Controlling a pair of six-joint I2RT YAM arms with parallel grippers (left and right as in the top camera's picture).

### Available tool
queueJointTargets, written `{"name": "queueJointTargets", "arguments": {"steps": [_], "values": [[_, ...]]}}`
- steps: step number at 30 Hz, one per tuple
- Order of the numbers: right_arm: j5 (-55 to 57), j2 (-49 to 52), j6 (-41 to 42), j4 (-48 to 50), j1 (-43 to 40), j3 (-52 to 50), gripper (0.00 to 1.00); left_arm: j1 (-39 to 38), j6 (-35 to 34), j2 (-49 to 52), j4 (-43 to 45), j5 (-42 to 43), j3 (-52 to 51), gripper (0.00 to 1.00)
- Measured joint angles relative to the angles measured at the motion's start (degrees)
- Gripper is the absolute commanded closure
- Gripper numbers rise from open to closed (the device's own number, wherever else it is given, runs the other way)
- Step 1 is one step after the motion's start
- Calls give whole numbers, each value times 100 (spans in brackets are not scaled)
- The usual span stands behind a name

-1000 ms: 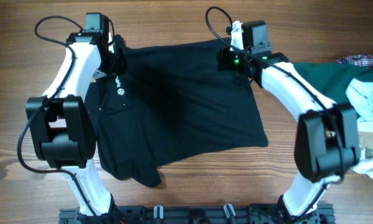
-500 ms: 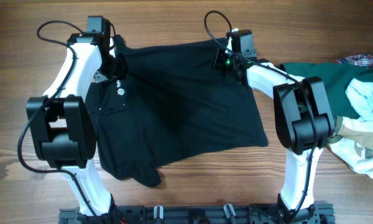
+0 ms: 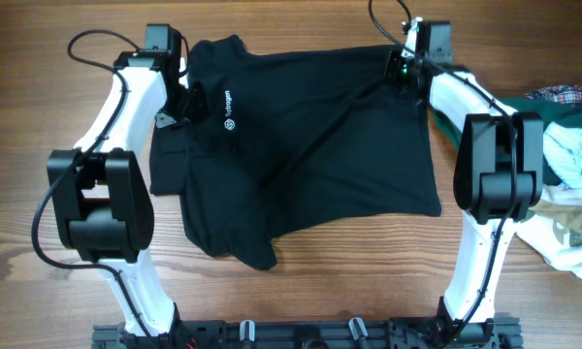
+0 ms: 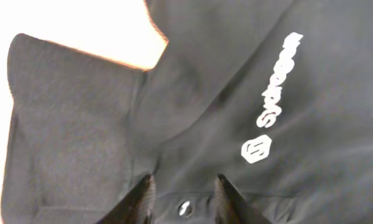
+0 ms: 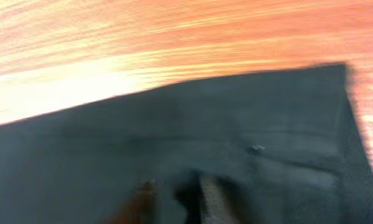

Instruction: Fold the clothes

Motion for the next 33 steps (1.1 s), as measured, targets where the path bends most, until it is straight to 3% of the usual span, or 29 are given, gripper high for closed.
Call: {"name": "queueJointTargets", "arguments": {"steps": [3,5,8,11,19,24,29,33], "values": [[-470,-66,-223,-844,31,468,34,-35,-2,0,269,39,2,66],[-693,-343,-289,-1637,42,557,41,-46,-15,0,599,61,2,69],[-848,-1012,-317,-3198,42,634,80,-46,-35,0,1300,81,4,72],[-857,-1545,-245,-4417,122,667,95,-46,-9,0,1751,87,4,78],[-564,-1624,103,-4784,1082,-426,96,-92,402,584,2149,393,26,83],[-317,-1615,262,-4022,1755,-1661,96,-131,669,1040,2446,444,48,83],[-378,-2000,734,-3040,1753,-2645,96,-79,817,1169,2712,476,101,83],[-494,-2118,863,-2981,1740,-2859,96,98,883,1246,2778,555,205,84]]}}
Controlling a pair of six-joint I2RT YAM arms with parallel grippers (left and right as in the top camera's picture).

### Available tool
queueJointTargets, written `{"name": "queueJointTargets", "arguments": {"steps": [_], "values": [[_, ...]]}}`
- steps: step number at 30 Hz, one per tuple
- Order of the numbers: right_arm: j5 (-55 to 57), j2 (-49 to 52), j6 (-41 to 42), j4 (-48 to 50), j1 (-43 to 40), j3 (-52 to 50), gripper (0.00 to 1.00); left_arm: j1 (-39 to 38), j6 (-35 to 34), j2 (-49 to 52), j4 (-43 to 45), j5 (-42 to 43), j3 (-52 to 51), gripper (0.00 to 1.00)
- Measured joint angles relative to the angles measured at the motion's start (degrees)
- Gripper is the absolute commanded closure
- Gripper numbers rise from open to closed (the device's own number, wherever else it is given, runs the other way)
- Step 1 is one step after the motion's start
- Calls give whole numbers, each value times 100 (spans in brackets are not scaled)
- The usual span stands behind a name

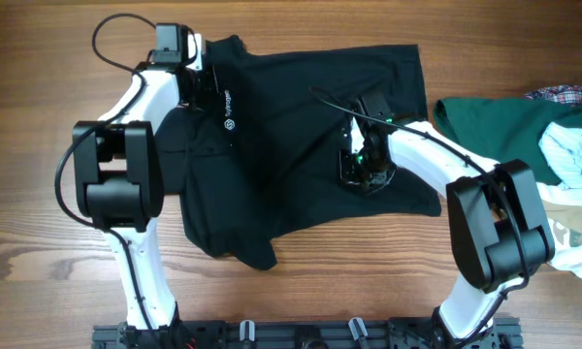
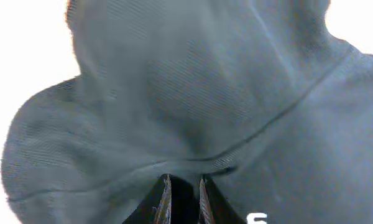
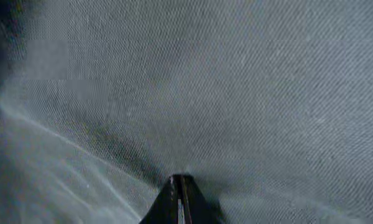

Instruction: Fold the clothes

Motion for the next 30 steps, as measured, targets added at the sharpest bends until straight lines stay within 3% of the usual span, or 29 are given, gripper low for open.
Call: {"name": "queueJointTargets", "arguments": {"steps": [10,15,19,23,30], "values": [[-74,-299,-275,-168,-4,-332,95,367,251,184,-903,-262,962,84],[-17,-723,-688,35,17,-610,96,278,319,166,-1416,-249,1381,77],[-306,-1298,-1025,52,17,-621,96,79,367,9,-1912,-52,1386,85],[-997,-1405,-1587,90,55,-621,96,-179,413,-28,-1873,39,1360,91],[-1088,-1086,-1827,-85,393,-621,96,-251,492,516,-1515,28,1318,92]]}}
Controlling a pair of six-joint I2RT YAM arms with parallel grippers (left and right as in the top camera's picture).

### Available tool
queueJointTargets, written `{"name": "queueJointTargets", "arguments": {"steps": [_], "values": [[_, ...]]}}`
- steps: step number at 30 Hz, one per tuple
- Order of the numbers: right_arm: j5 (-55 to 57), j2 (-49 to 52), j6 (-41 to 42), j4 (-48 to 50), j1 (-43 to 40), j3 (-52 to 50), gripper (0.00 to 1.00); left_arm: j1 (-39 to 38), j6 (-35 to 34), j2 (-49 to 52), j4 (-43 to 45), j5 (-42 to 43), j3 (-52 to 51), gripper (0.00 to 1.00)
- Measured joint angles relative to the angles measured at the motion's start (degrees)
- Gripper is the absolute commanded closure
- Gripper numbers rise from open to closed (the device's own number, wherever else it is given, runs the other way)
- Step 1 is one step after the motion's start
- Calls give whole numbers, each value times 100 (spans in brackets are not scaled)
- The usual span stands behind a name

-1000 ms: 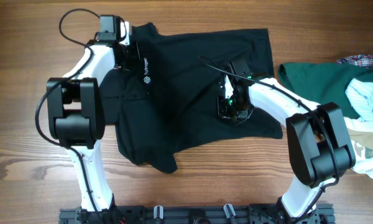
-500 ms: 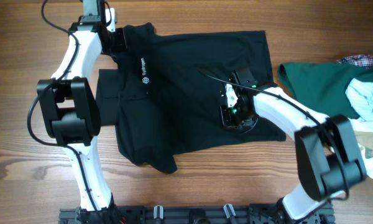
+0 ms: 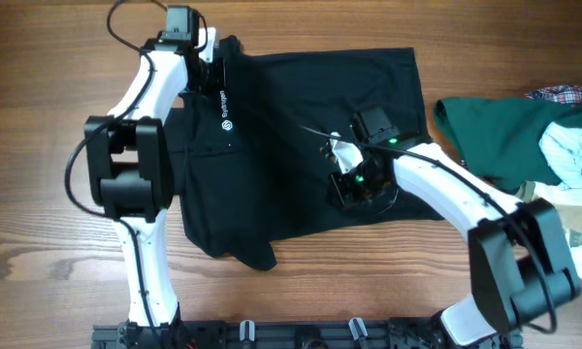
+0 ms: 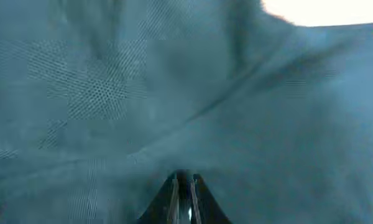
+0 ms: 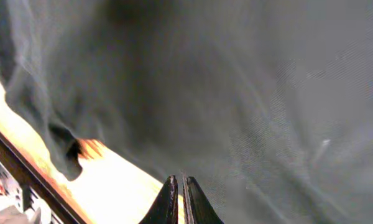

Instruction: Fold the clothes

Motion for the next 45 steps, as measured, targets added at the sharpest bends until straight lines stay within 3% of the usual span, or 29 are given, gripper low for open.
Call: {"name": "queueJointTargets", "arguments": {"steps": [8,15,19,24,28,36,39,45], "values": [[638,153,929,140,85,-662,96,155,15,142,538,-216,-4,93],[358,76,1095,17,83,-872,95,457,15,160,640,-234,-2,93],[243,76,1115,-13,83,-918,95,691,17,199,474,-271,144,86],[188,22,1106,251,114,-951,96,699,39,188,-240,-275,468,76],[280,-339,1060,365,157,-833,96,649,-131,-304,-1456,-269,501,70],[872,-1172,1309,625,144,-179,96,540,-1034,-1742,-3635,-249,625,78],[1193,-1147,1659,1010,-4,-173,96,354,-1189,-1749,-3672,-238,138,83],[1141,-702,2190,1639,-1137,-166,96,26,-1746,-1661,-2885,-122,-1897,86]]}}
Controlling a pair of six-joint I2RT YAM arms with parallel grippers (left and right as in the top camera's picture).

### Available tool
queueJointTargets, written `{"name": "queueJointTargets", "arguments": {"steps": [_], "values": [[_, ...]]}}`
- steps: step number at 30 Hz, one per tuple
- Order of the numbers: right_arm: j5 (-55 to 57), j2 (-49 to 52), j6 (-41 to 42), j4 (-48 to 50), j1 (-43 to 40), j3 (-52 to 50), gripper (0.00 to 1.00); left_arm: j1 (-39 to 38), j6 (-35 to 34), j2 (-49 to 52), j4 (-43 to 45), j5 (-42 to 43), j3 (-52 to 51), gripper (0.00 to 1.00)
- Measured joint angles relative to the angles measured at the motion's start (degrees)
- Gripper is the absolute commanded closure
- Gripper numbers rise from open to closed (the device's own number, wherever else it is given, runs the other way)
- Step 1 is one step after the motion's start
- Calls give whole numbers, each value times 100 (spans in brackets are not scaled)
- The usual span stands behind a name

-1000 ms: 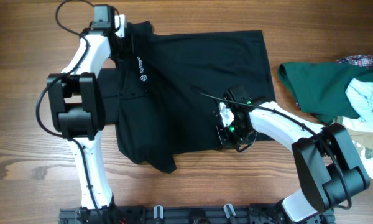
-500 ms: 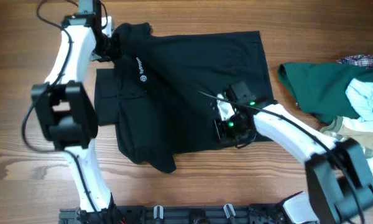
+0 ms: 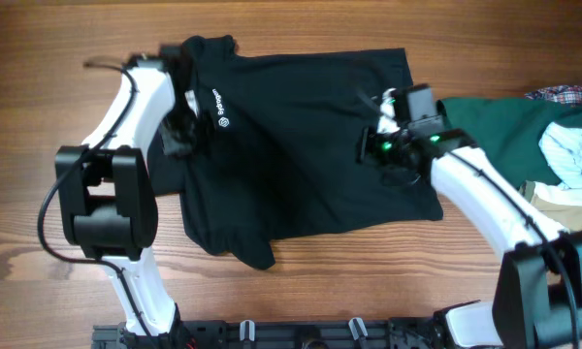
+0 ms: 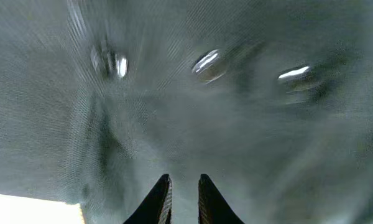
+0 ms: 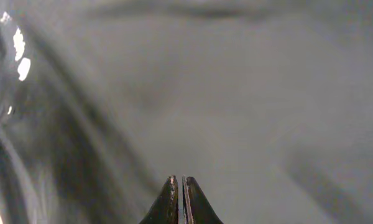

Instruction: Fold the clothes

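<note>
A black polo shirt lies spread on the wooden table, collar at the upper left and a white logo on the chest. My left gripper hovers at the shirt's left side below the collar. In the left wrist view it is narrowly open over blurred fabric, with several shiny buttons ahead. My right gripper sits on the shirt's right part. In the right wrist view it is shut, tips together against smooth dark cloth.
A pile of other clothes lies at the right edge: a green garment, a plaid cloth, a light striped shirt and a beige cloth. The shirt's lower left corner is bunched.
My left gripper has gone from the collar at the top down to the shirt's left side, and its fingers have parted. My right gripper has moved from the lower middle up and right, still shut.
At first my left gripper stood open by the placket and my right was at the shirt's top right corner. Then the left narrowed at the collar while the right was shut over the middle. Later both were shut on or against fabric. The shirt's outline has barely changed.
</note>
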Motion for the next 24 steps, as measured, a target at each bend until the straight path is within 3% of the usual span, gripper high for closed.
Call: {"name": "queueJointTargets", "arguments": {"steps": [4,14,24], "values": [[-354,529,-345,417,-483,4,96,-37,-380,26,417,63,-953,96],[-448,1565,-562,1088,-485,17,96,17,-1126,-525,920,219,-1875,96],[-352,1569,-564,1108,-470,44,96,1272,-1266,-656,664,535,-2240,96]]}}
